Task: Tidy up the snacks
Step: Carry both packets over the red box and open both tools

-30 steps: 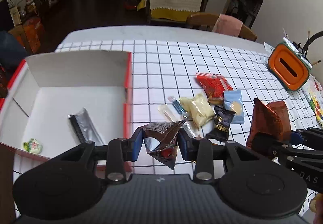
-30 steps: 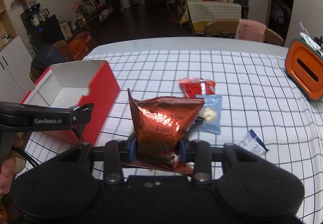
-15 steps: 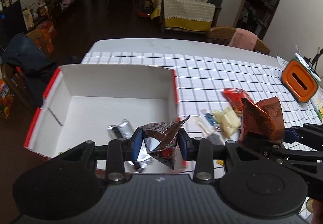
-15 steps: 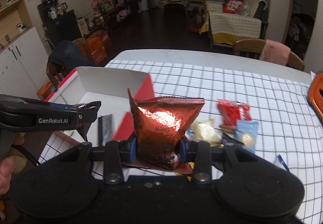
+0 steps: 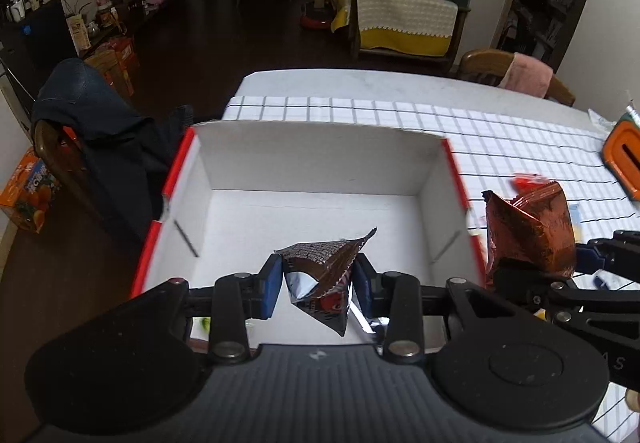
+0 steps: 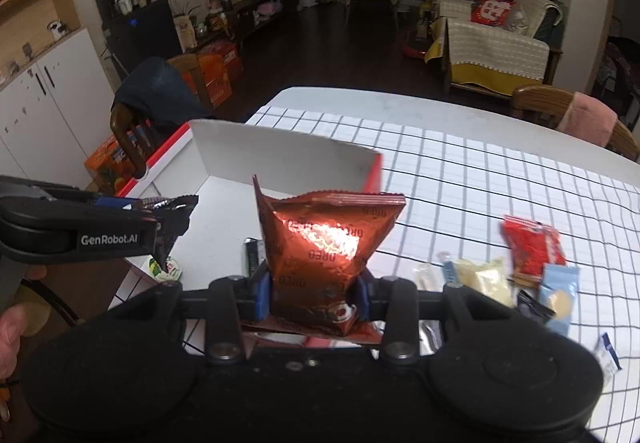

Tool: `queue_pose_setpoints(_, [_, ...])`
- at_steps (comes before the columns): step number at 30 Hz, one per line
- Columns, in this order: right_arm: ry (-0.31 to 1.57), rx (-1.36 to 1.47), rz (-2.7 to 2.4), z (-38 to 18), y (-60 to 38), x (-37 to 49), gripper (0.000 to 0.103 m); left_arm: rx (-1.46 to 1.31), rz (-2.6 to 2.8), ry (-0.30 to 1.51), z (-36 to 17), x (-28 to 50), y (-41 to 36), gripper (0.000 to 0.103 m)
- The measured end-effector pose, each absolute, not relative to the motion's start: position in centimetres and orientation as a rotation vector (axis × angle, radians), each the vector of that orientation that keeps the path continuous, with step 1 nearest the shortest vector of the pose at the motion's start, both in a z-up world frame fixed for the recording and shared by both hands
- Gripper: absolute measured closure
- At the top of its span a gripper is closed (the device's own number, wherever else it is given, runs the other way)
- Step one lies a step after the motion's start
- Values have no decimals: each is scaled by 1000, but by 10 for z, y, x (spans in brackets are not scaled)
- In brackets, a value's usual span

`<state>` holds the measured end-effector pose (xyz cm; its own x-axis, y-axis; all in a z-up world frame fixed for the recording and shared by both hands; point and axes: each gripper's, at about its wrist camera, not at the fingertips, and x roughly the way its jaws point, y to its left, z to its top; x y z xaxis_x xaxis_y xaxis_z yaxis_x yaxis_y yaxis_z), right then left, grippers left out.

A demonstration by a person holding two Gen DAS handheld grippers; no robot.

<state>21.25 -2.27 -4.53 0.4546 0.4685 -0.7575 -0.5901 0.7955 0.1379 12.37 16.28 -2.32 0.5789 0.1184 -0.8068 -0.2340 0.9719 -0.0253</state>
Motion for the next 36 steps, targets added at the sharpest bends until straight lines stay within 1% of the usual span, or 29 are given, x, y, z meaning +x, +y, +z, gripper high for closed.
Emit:
queue_pose_setpoints(15, [934,-269,693,-89,57,229,65,-50,260,1011,-72,148,225,66])
queue_pose_setpoints(28, [1003,-331,704,-121,84,232,64,80,221,1049,-100,158,214,65])
queue_pose_setpoints(36, [1007,-332,678,-125,84,231,60,62,216,1091,-110,158,216,65])
